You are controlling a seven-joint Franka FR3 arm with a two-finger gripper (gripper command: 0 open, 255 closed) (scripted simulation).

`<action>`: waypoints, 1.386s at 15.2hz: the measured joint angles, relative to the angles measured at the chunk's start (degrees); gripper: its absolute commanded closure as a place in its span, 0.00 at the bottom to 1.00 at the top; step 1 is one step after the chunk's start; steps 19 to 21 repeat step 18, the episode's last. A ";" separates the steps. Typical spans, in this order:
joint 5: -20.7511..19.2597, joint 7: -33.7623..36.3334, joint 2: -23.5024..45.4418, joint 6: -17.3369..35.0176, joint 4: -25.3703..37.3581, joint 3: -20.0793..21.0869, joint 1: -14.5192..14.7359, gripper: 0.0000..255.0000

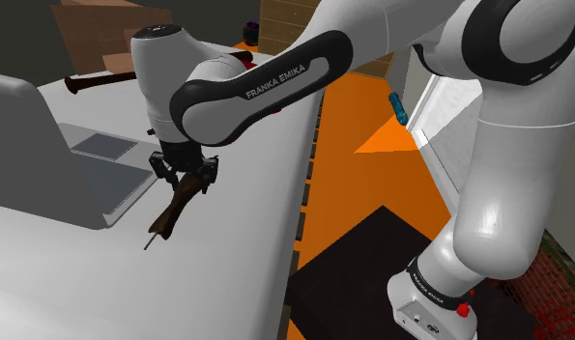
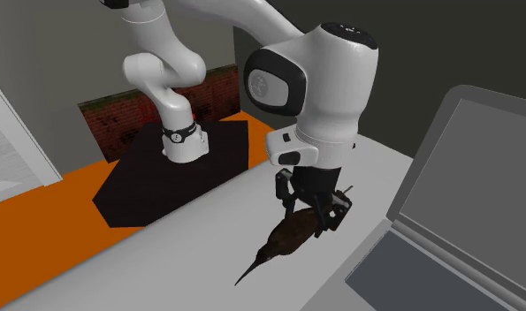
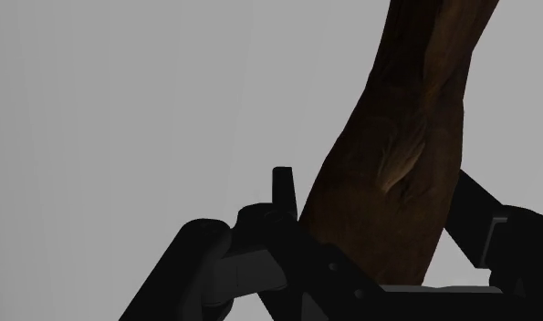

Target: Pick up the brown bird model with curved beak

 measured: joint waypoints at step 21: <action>4.03 -3.07 -4.46 -9.11 5.71 1.83 -0.98 1.00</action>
